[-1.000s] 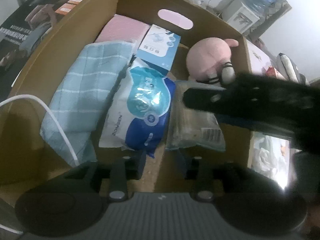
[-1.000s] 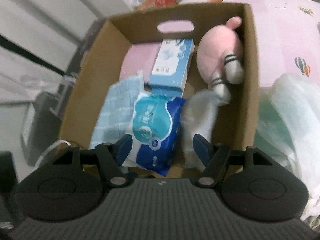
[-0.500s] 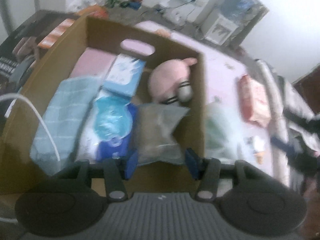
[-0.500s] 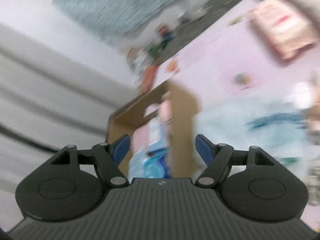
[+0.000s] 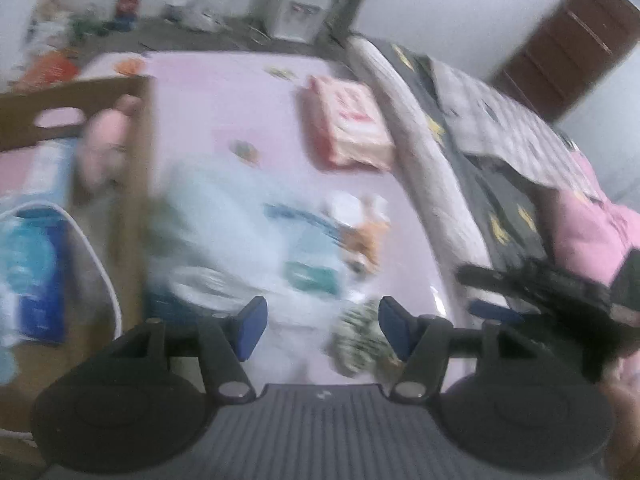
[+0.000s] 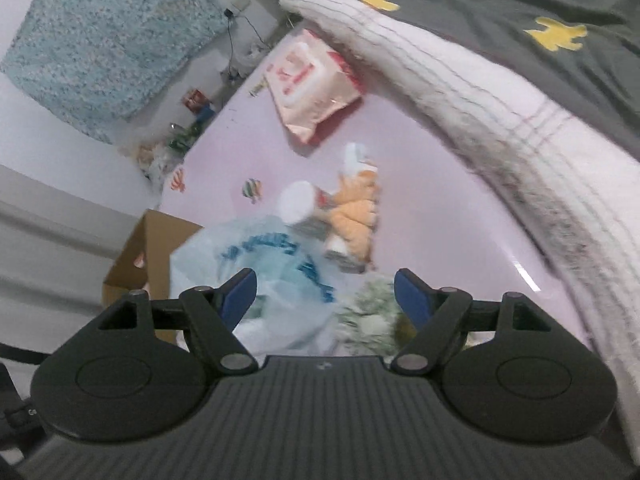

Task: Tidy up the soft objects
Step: 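Reach the right tool to the orange striped plush toy and grasp it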

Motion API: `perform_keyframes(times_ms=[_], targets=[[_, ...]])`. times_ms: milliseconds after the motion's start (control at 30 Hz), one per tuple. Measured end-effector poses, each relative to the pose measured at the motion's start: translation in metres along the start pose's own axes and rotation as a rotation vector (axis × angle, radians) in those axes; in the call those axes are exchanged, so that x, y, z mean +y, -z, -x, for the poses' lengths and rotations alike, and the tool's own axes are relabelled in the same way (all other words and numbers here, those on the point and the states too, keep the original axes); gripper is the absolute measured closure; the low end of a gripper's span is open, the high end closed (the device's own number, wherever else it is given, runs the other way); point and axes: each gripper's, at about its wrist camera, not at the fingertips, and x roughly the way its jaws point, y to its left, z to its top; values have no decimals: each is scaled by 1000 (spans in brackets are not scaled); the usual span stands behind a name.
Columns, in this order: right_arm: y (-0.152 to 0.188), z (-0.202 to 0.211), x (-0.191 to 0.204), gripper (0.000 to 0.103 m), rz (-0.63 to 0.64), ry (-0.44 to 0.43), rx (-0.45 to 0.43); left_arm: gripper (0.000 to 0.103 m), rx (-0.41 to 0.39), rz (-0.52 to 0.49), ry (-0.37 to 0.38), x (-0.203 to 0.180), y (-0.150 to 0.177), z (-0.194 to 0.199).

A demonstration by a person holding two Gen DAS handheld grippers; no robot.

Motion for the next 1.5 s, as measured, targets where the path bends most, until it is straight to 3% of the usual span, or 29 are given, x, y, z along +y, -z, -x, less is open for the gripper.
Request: perform_keyframes(times_ms=[300, 500, 667, 700, 800, 1067, 1200, 1333, 1500], targets=[[-41, -24, -30, 27, -38, -113, 53, 47, 39, -89, -129, -50, 2, -65], [-80, -92, -21, 27, 26, -98, 133, 56, 65, -113, -182, -69, 4, -90], [-93, -151, -7, 35, 124, -54, 210, 57, 133, -105, -151, -77, 15, -106], [-92, -161, -5, 32, 140, -39, 226, 57, 148, -96, -143, -77, 17, -108], [-94, -176, -7, 32, 121, -91, 246, 57, 175, -92, -140, -79, 25, -114], [-100, -161, -17, 42, 80, -91, 226, 57, 174, -92, -113, -87, 30, -119], [-94, -167, -24, 56, 96, -41, 247, 55, 214, -121, -85, -91, 35, -130], [-88, -180, -19, 58, 113, -64, 267, 51, 265, -134, -70, -96, 46, -139], [-89, -186, -18, 67, 104, -86, 276, 50, 264, -131, -65, -98, 52, -139]])
